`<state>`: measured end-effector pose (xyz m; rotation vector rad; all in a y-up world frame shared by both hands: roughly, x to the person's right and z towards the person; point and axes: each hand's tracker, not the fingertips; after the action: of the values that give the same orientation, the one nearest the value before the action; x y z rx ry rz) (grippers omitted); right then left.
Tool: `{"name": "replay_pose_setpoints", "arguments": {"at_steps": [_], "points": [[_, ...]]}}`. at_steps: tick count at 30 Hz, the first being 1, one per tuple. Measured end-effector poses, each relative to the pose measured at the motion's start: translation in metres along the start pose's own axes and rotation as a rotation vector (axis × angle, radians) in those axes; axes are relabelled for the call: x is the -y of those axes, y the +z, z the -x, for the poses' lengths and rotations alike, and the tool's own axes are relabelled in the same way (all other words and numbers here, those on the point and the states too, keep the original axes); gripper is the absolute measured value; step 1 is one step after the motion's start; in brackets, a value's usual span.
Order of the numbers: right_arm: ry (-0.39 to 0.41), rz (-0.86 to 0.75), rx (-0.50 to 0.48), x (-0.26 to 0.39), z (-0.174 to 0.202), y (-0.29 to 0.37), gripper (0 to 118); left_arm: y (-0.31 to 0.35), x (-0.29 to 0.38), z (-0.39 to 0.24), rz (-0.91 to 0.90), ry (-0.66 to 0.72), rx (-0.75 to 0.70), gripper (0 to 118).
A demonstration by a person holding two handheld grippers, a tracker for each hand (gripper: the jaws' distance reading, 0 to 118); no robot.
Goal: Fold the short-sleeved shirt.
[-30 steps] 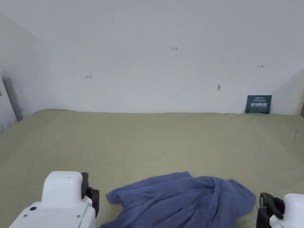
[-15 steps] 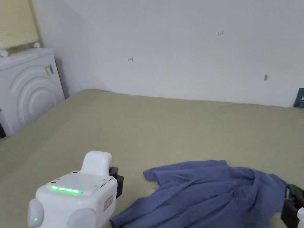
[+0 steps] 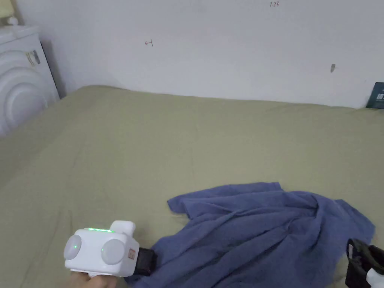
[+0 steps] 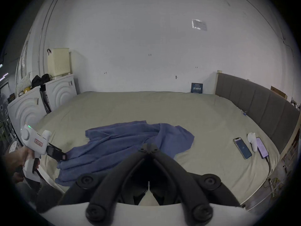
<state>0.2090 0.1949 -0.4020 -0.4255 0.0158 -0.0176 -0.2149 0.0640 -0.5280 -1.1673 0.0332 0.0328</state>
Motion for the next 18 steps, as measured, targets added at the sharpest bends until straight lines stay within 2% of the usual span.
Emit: {"name": "replay_pose_setpoints", "arguments": {"at_steps": [1, 3, 4, 5, 6, 9, 13, 16, 18], "points": [[-0.009, 0.015, -0.001, 0.001, -0.003, -0.004, 1, -0.004, 0.003, -0.003, 0.031, -0.003, 0.013, 89], [-0.031, 0.053, -0.003, 0.001, -0.011, -0.011, 1, 0.009, 0.006, -0.008, -0.027, -0.050, -0.019, 88], [-0.046, 0.073, -0.005, 0.001, -0.015, -0.014, 1, 0.014, 0.004, -0.010, 0.000, -0.069, 0.012, 76], [-0.059, 0.081, -0.008, 0.000, -0.020, -0.019, 1, 0.020, 0.004, -0.011, -0.006, -0.057, 0.018, 57], [-0.061, 0.087, -0.008, -0.001, -0.024, -0.023, 1, 0.024, 0.005, -0.012, -0.023, -0.066, 0.021, 0], [-0.048, 0.098, 0.023, -0.008, -0.040, -0.041, 1, 0.024, 0.001, -0.012, -0.021, -0.091, 0.013, 0], [0.033, 0.147, 0.122, -0.020, -0.075, -0.088, 1, 0.026, 0.001, -0.005, -0.043, -0.071, 0.031, 0], [0.024, 0.236, 0.137, -0.034, -0.114, -0.142, 1, 0.039, 0.008, -0.023, -0.050, -0.073, 0.030, 0], [-0.038, 0.334, 0.085, -0.043, -0.142, -0.186, 2, 0.031, 0.008, -0.021, -0.050, -0.072, 0.036, 0]]}}
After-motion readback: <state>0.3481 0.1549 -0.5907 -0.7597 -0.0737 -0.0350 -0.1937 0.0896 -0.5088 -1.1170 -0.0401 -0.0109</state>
